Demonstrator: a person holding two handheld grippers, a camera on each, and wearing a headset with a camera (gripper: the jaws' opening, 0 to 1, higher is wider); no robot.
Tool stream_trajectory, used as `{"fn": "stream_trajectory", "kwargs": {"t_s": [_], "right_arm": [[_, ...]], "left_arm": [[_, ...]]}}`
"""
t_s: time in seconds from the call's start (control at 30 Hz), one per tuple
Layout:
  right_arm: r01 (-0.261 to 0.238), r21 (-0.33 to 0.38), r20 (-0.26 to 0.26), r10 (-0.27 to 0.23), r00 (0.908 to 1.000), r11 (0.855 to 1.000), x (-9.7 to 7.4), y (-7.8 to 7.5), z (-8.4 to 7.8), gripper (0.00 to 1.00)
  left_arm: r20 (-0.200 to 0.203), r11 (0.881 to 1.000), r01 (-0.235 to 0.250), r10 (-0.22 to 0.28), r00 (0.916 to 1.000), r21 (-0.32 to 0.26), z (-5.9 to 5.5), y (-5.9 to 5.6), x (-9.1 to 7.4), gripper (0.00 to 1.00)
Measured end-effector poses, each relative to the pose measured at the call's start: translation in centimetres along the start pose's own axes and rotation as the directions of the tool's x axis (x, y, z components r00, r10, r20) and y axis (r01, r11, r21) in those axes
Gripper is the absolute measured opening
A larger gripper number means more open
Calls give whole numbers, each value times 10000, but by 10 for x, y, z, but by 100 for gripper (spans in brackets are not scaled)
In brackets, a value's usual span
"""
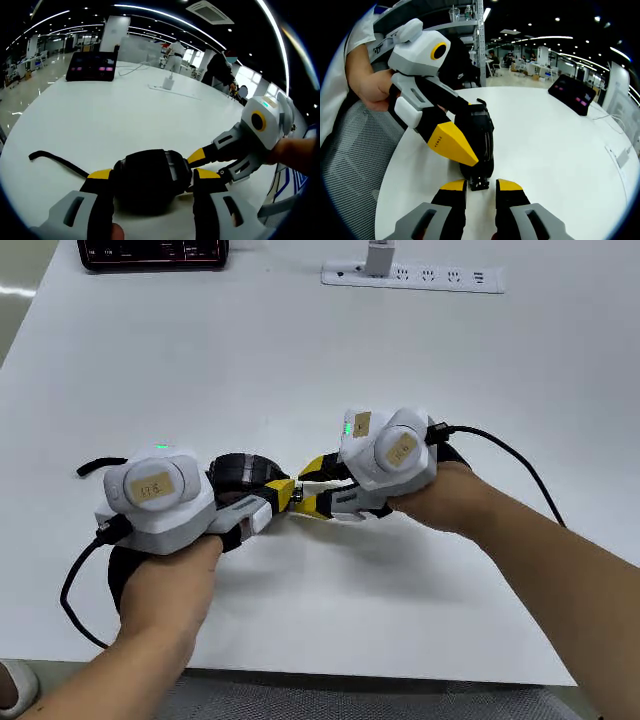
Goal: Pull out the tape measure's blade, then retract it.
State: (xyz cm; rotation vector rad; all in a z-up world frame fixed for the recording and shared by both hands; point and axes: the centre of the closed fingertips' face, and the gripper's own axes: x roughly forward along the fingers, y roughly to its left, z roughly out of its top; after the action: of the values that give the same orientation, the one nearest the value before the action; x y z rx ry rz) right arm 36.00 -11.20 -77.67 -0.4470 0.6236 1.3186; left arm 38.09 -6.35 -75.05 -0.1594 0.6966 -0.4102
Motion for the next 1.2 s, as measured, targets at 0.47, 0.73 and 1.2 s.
{"fn": "stream_trajectory", "kwargs": {"t_s": [0.47, 0.73, 1.2], "right_arm": [[389, 399, 269, -400, 9988, 9984, -11, 1, -2, 21], [817, 554, 410, -840, 9956, 9951, -25, 0, 0, 29], [1620, 1047, 136, -1643, 9863, 9812, -58, 2, -17, 45]], "left_arm": [[346, 9993, 344, -349, 9988, 128, 9, -2, -7, 60], [357, 9969, 610, -627, 9974, 490, 12, -5, -15, 60], [137, 9763, 1265, -1309, 9913, 1759, 8, 0, -37, 73]]}}
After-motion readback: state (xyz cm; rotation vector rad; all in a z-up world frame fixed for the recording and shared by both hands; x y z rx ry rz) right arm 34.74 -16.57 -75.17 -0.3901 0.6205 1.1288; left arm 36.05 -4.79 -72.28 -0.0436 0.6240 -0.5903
